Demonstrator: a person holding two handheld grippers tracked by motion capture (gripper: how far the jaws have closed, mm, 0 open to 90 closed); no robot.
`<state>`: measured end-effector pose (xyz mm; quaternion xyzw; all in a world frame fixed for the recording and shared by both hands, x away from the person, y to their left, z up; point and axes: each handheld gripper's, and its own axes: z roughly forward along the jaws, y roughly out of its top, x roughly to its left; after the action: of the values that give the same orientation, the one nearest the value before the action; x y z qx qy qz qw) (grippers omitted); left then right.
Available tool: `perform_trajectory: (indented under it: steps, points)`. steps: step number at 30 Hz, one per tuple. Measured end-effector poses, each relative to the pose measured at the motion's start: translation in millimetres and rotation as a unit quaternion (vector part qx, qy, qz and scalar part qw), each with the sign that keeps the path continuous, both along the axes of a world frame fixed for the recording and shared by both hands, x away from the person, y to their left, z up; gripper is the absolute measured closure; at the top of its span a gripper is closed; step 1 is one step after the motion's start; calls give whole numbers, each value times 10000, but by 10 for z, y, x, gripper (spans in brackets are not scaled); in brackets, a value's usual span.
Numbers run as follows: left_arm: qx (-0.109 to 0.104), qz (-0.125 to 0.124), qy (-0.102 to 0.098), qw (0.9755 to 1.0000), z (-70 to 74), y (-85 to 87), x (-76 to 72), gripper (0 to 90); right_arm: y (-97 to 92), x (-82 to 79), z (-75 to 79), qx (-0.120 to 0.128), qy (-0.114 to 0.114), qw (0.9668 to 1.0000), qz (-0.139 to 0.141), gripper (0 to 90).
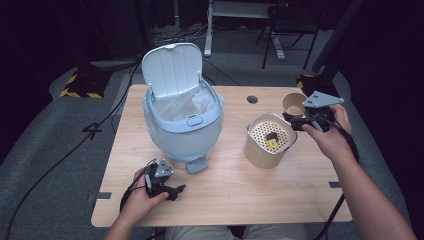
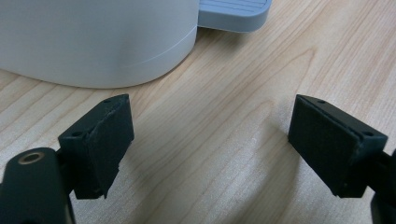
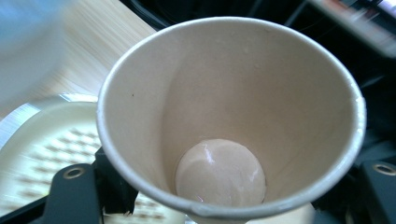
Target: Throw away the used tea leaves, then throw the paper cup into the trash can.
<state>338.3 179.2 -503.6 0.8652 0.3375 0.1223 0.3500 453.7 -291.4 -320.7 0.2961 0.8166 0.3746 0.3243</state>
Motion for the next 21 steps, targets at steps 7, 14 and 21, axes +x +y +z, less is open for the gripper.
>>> perform_trajectory:
  steps: [7, 14, 21]
  points:
    - [11, 5, 4, 10000, 1, -9, 17, 145, -131, 17, 36, 704, 507, 9959, 258, 271]
    - [15, 1, -5, 10000, -1, -14, 21, 142, -138, 3, 81, 888, 676, 9928, 425, 271]
    - [22, 5, -14, 10000, 1, -9, 21, 143, -37, 12, 221, 991, 616, 9907, 700, 269]
